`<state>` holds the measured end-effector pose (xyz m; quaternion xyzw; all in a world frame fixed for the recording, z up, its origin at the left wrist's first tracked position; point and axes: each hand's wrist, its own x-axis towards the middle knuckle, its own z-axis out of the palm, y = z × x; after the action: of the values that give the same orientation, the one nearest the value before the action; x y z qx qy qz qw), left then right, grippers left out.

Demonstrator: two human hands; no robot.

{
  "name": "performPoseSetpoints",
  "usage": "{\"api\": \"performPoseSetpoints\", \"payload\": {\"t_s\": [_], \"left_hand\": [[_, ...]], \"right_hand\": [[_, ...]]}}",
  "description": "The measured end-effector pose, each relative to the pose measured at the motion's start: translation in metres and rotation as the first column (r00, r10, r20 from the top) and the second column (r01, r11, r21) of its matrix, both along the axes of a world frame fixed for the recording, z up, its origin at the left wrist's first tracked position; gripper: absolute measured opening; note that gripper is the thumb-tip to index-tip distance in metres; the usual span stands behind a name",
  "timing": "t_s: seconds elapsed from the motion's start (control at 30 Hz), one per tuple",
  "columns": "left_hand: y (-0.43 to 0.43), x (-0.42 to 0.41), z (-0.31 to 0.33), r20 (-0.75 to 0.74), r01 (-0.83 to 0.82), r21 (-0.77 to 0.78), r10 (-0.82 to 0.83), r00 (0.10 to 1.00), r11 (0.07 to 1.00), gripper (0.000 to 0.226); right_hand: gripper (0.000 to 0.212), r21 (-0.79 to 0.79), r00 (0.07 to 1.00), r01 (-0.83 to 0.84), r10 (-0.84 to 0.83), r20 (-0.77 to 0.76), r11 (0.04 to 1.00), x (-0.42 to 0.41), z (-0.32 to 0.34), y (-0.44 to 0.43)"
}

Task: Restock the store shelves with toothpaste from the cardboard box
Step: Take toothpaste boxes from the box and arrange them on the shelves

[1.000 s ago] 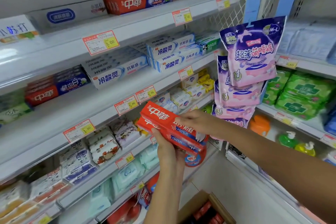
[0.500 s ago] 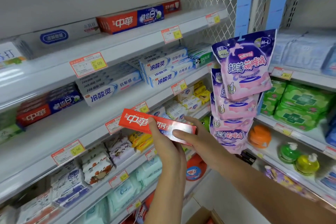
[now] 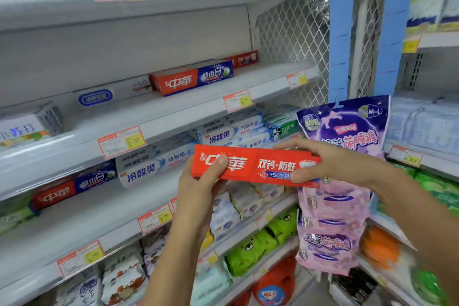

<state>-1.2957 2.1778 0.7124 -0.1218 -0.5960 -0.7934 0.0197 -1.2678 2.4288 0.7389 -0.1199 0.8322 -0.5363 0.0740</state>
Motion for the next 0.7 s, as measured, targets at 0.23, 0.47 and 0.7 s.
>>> {"api": "performPoseSetpoints", "payload": {"t_s": [0.23,0.47,0.7], "left_hand": [[0.033,-0.039,0.070,-0.004,-0.031,0.020,0.031,1.000,0.999,0.037],[0.076,-0.094,0.127,-0.177,-0.006,-0.047,-0.003,0.984,0.999,0.034],[0.073,-0.177,0.171,-0.352,-0.270,-0.459,0.106,0.930,0.847,0.074]], "right_hand": [[0.057,0.290,0.988,-0.136,0.151,-0.029,0.947,-0.045,0.083,0.024],[0.070,0.517,0.944,-0.130,0.265,-0.196,0.846,-0.107,0.156,0.018],[0.070,0.633,0.920,0.047,0.214,-0.329,0.773,-0.182,0.190,0.031]]}}
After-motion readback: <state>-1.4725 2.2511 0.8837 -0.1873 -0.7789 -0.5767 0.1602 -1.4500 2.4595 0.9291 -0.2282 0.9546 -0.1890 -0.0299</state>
